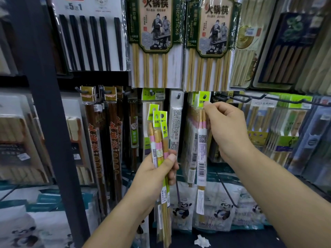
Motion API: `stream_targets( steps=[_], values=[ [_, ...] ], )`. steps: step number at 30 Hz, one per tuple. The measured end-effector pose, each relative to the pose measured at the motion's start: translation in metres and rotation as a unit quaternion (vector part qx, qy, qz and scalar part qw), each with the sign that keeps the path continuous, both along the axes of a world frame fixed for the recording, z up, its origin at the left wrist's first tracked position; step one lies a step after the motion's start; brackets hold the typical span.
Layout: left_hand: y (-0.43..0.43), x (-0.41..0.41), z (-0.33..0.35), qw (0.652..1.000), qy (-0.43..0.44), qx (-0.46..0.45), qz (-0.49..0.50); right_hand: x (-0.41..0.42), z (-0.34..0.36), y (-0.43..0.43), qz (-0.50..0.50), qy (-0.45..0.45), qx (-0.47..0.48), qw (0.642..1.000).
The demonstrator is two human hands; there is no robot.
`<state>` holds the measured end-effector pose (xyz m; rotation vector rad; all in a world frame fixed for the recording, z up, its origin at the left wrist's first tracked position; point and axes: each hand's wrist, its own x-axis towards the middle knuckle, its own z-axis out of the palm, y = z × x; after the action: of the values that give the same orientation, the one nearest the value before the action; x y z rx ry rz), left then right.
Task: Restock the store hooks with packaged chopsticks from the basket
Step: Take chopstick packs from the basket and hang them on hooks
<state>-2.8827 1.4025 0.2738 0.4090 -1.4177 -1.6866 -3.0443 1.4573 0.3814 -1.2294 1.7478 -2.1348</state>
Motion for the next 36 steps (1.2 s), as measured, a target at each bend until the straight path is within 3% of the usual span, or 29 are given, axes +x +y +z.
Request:
stream_targets(
  steps=[8, 16, 22, 30, 36],
  values=[
    [-0.001, 0.000, -0.001, 0.999, -0.018, -0.028, 0.007, -0.006, -0.002, -0.001, -0.021, 0.027, 0.020, 0.999],
    [0.001, 0.001, 0.000, 1.000, 0.000, 0.004, 0.009, -0.001, -0.022, 0.010, -0.085, 0.054, 0.023, 0.995],
    [0.002, -0.003, -0.003, 0.999, -0.020, -0.032, 0.025, 0.031, -0.038, 0.020, 0.073, 0.133, 0.048, 0.987],
    [0.003, -0.003, -0.003, 0.999, -0.015, -0.031, 0.025, 0.032, -0.036, 0.016, 0.062, 0.120, 0.059, 0.989],
    [-0.003, 0.000, -0.003, 0.999, -0.024, -0.010, 0.024, 0.016, -0.009, 0.015, 0.006, 0.052, -0.020, 0.998]
  ],
)
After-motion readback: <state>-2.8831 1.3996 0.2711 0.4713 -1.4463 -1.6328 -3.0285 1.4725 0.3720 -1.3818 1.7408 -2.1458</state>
